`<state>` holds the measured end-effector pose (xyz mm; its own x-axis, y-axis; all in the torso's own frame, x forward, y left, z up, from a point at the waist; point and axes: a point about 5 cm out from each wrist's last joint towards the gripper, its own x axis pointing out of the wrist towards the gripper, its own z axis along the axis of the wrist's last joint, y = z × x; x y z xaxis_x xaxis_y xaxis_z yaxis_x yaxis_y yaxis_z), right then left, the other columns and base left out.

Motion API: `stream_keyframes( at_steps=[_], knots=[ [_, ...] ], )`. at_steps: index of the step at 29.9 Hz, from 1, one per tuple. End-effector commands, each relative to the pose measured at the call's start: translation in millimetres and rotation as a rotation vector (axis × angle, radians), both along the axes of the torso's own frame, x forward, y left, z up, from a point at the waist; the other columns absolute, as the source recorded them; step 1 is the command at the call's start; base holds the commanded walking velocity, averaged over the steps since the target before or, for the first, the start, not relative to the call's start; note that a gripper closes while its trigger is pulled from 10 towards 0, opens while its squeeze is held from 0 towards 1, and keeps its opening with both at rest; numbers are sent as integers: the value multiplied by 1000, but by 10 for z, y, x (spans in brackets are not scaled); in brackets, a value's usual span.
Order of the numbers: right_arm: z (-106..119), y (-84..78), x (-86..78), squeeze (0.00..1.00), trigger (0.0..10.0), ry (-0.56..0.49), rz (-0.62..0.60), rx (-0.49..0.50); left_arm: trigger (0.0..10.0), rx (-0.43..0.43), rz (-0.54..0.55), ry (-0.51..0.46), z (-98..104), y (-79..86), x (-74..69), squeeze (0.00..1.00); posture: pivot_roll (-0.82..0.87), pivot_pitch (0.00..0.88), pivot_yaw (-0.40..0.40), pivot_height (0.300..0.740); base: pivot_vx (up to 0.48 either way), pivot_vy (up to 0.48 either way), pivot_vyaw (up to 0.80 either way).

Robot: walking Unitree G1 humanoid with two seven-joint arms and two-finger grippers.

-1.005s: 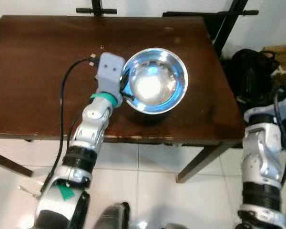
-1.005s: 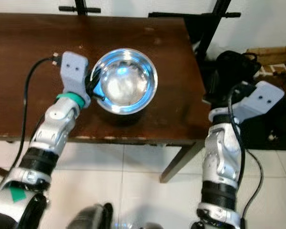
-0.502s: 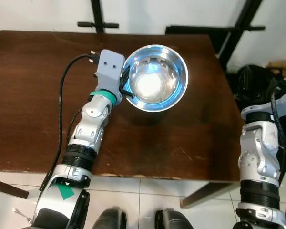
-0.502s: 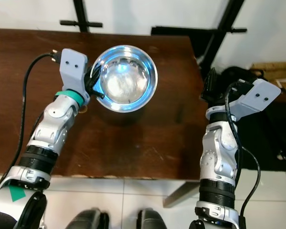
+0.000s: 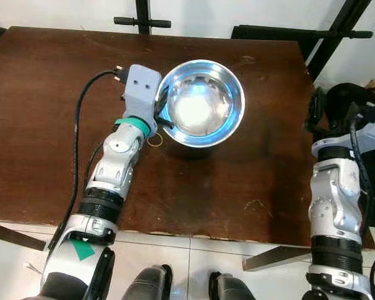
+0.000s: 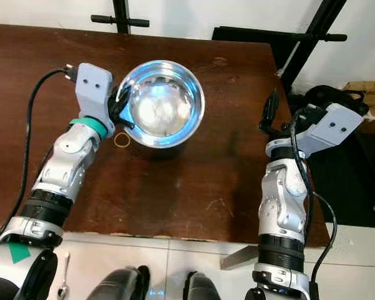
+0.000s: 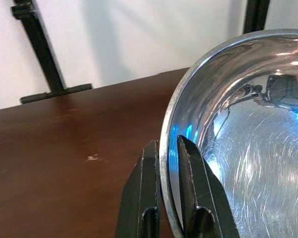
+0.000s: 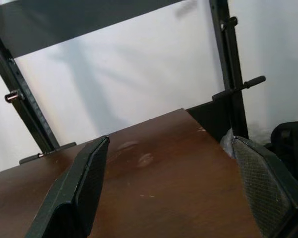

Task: Setting the table

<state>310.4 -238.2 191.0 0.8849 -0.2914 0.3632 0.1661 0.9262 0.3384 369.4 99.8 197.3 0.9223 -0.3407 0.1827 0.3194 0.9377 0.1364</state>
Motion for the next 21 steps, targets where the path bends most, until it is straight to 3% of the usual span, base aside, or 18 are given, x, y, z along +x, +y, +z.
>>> stream_keyframes(
  at_steps=[1, 8, 13, 16, 21],
  knots=[
    [-39, -33, -23, 0, 10000, 13, -22, -2, 10000, -32, -14, 5, 16, -1, -7, 0, 80, 9, 67, 740, 0, 0, 0],
    [30, -20, -18, 0, 10000, 16, -34, -115, 10000, -52, -72, 130, -59, 16, 26, 0, 84, 18, 66, 740, 0, 0, 0],
    [109, -16, 6, 0, 10000, -3, -31, -144, 10000, -31, -83, 143, -25, 62, 95, 0, 90, 34, 62, 740, 0, 0, 0],
    [237, 42, 41, 0, 10000, -40, -11, -166, 10000, -60, -48, 169, 63, 106, 252, 0, 92, 77, 57, 740, 0, 0, 0],
    [339, 89, 72, 0, 10000, -69, 3, -176, 10000, -73, -44, 214, 93, 99, 332, 0, 87, 108, 54, 740, 0, 0, 0]
  ],
)
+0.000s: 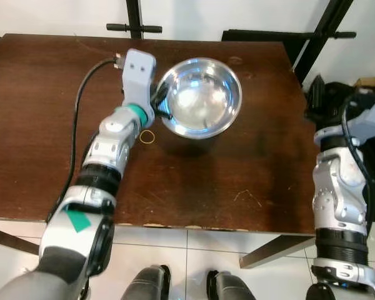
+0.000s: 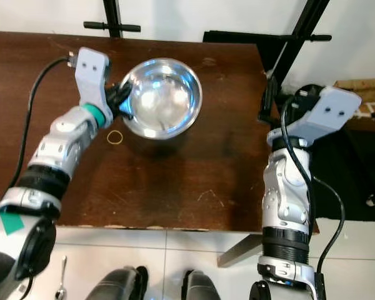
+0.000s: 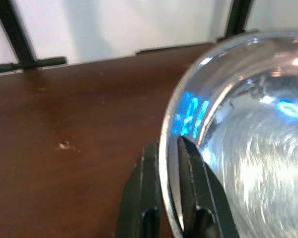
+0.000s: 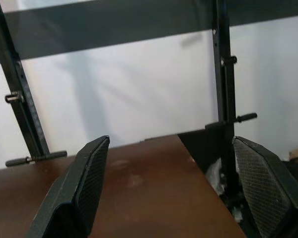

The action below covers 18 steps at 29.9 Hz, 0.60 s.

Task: Setting the table

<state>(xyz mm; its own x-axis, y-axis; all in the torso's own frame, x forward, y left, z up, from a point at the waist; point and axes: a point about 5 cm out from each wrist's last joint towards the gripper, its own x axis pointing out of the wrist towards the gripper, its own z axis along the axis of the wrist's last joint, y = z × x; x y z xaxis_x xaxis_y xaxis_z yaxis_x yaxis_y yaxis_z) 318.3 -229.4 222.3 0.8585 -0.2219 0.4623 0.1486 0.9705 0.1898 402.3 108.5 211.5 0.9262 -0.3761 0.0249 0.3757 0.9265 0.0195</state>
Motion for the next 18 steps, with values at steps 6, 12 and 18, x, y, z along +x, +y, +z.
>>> stream_keyframes(
  at_steps=[6, 12, 18],
  knots=[
    [130, 59, 31, 0, 10000, -27, 24, -27, 10000, -33, -32, 65, -41, -32, 40, 0, 80, 140, 55, 740, 0, 0, 0],
    [350, 124, 52, 0, 10000, -72, 43, -71, 10000, -55, -118, 92, 105, -223, 100, 0, 42, 219, 67, 740, 0, 0, 0],
    [406, 97, 26, 0, 10000, -88, 29, -84, 10000, -19, -206, 91, 156, -345, 97, 0, 39, 226, 76, 740, 0, 0, 0]
  ],
)
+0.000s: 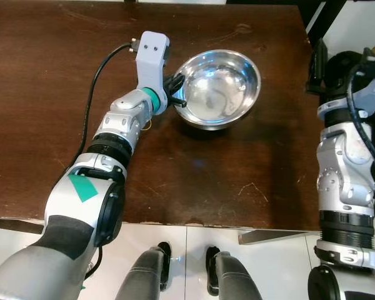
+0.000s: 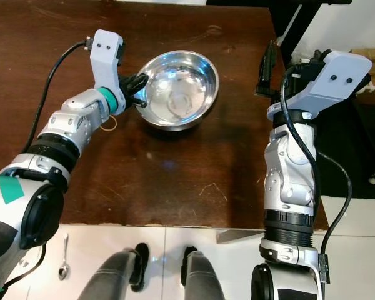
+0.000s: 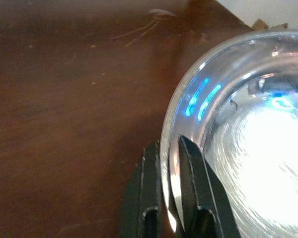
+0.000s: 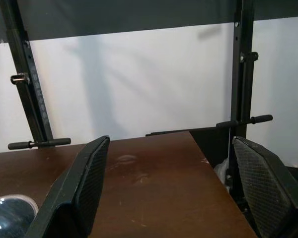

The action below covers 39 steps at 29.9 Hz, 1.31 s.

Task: Setting the table

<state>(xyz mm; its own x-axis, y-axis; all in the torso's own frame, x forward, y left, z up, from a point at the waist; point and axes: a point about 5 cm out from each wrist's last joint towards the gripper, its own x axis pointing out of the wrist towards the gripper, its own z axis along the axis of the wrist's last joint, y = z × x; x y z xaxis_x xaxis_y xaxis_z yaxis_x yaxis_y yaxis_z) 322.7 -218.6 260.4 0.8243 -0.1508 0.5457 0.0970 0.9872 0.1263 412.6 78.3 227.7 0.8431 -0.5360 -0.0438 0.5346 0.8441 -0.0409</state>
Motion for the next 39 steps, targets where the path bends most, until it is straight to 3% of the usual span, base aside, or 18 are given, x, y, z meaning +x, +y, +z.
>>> stream_keyframes(
  at_steps=[1, 6, 9, 15, 16, 17, 19, 20, 21, 22, 34, 35, 39],
  knots=[
    [26, -19, -23, 0, 10000, -6, -13, -8, 10000, 23, -32, -6, 1, -55, -7, 0, 39, 226, 76, 740, 0, 0, 0],
    [11, -34, -35, 0, 10000, -3, -19, -4, 10000, 42, -61, 6, -18, -96, -18, 0, 42, 226, 80, 740, 0, 0, 0],
    [2, -39, -46, 0, 10000, 2, -24, 2, 10000, 120, -110, -19, -90, -187, -50, 0, 38, 225, 83, 740, 0, 0, 0],
    [-1, -37, -53, 0, 10000, 6, -24, 6, 10000, 79, -128, -54, -19, -275, -56, 0, 36, 219, 81, 740, 0, 0, 0],
    [-3, -32, -53, 0, 10000, 7, -22, 5, 10000, 75, -129, -65, -3, -292, -58, 63, 34, 216, 80, 740, 0, 0, 0],
    [-3, -32, -53, 0, 10000, 7, -22, 5, 10000, 75, -129, -65, -3, -292, -58, 63, 34, 216, 80, 740, 0, 0, 0],
    [-4, -21, -51, 0, 10000, 8, -17, 5, 10000, 79, -127, -80, 10, -308, -59, 349, 34, 212, 78, 740, 0, 0, 0],
    [-4, -21, -51, 0, 10000, 8, -17, 5, 10000, 79, -127, -80, 10, -308, -59, 349, 34, 212, 78, 740, 0, 0, 0],
    [-5, -17, -49, 0, 10000, 8, -15, 5, 10000, 82, -124, -86, 12, -310, -58, 490, 33, 208, 78, 740, 0, 0, 0],
    [-4, -13, -46, 0, 10000, 8, -14, 5, 10000, 82, -119, -90, 16, -308, -57, 1000, 35, 203, 77, 740, 0, 0, 0],
    [12, 5, -15, 0, 10000, 6, -2, 7, 10000, 68, -70, -124, 68, -252, -30, 1000, 39, 180, 66, 740, 0, 0, 0],
    [18, 7, -12, 0, 10000, 4, -1, 7, 10000, 50, -66, -132, 93, -239, -26, 0, 39, 177, 66, 740, 0, 0, 0],
    [39, 4, -9, 0, 10000, -3, 0, 7, 10000, -12, -50, -160, 195, -171, -9, 0, 45, 174, 65, 740, 0, 0, 0]
  ],
)
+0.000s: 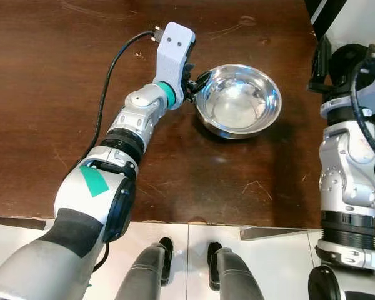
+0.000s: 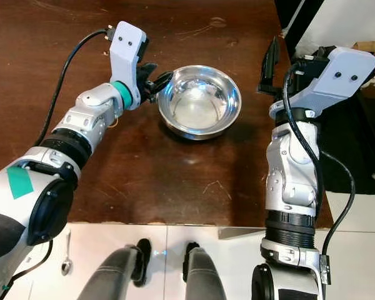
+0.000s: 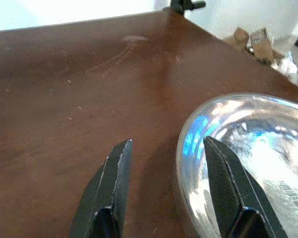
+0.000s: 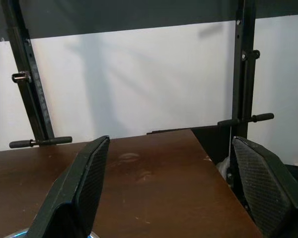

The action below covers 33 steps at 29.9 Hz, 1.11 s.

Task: Setting the table

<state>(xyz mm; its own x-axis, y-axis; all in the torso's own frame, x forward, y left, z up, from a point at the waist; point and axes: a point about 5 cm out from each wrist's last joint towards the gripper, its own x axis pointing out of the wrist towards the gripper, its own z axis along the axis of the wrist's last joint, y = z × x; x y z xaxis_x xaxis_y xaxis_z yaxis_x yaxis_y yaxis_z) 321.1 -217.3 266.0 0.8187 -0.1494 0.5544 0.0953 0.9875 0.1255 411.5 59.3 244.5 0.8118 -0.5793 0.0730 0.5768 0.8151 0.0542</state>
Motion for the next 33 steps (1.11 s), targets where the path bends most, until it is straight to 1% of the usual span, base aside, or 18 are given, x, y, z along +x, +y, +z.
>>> stream_keyframes(
  at_steps=[1, 3, 5, 6, 7, 8, 10, 11, 13, 14, 15, 18, 21, 22, 23, 27, 30, 33],
  knots=[
    [-14, -10, 7, 0, 10000, 7, -1, 9, 10000, -36, 1, -13, 42, 31, 5, 0, 45, 174, 65, 740, 0, 0, 0],
    [-10, 1, -5, 0, 10000, 2, 0, 9, 10000, -21, 10, -80, 107, 128, -6, 0, 55, 170, 66, 740, 0, 0, 0],
    [-10, 1, -5, 0, 10000, 2, 0, 9, 10000, -21, 10, -80, 107, 128, -6, 0, 55, 170, 66, 740, 0, 0, 0],
    [-10, 7, -14, 0, 10000, 1, 0, 8, 10000, -1, 5, -115, 129, 152, -22, 0, 55, 170, 66, 740, 0, 0, 0],
    [-32, 36, -50, 0, 10000, 3, 8, 9, 10000, 53, 0, -221, 175, 209, -113, 0, 78, 159, 70, 740, 0, 0, 0],
    [-32, 36, -50, 0, 10000, 3, 8, 9, 10000, 53, 0, -221, 175, 209, -113, 0, 78, 159, 70, 740, 0, 0, 0],
    [-99, 78, -95, 0, 10000, 19, 22, 15, 10000, 70, 11, -303, 196, 262, -263, 0, 94, 148, 76, 740, 0, 0, 0],
    [-131, 93, -112, 0, 10000, 28, 28, 19, 10000, 67, 22, -324, 198, 282, -321, 0, 94, 148, 76, 740, 0, 0, 0],
    [-234, 138, -150, 0, 10000, 55, 41, 29, 10000, 20, 76, -336, 173, 335, -444, 0, 100, 137, 77, 740, 0, 0, 0],
    [-234, 138, -150, 0, 10000, 55, 41, 29, 10000, 20, 76, -336, 173, 335, -444, 0, 100, 137, 77, 740, 0, 0, 0],
    [-298, 159, -168, 0, 10000, 73, 47, 34, 10000, 7, 114, -346, 136, 372, -507, 0, 104, 132, 75, 740, 0, 0, 0],
    [-344, 174, -182, 0, 10000, 86, 51, 39, 10000, 2, 145, -354, 106, 403, -556, 0, 104, 132, 75, 740, 0, 0, 0],
    [-472, 217, -200, 0, 10000, 125, 68, 54, 10000, -28, 294, -341, -64, 588, -650, 0, 118, 113, 51, 740, 0, 0, 0],
    [-472, 217, -200, 0, 10000, 125, 68, 54, 10000, -28, 294, -341, -64, 588, -650, 0, 118, 113, 51, 740, 0, 0, 0],
    [-488, 221, -194, 0, 10000, 131, 72, 53, 10000, -32, 332, -332, -104, 643, -653, 0, 118, 113, 51, 740, 0, 0, 0],
    [-490, 221, -164, 0, 10000, 135, 77, 49, 10000, -7, 379, -346, -140, 711, -697, 0, 124, 91, 39, 740, 0, 0, 0],
    [-488, 219, -145, 0, 10000, 135, 80, 47, 10000, 8, 383, -350, -160, 721, -718, 0, 131, 76, 34, 740, 0, 0, 0],
    [-479, 222, -93, 0, 10000, 137, 88, 47, 10000, 20, 403, -315, -194, 717, -804, 0, 140, 58, 27, 740, 0, 0, 0]
  ],
)
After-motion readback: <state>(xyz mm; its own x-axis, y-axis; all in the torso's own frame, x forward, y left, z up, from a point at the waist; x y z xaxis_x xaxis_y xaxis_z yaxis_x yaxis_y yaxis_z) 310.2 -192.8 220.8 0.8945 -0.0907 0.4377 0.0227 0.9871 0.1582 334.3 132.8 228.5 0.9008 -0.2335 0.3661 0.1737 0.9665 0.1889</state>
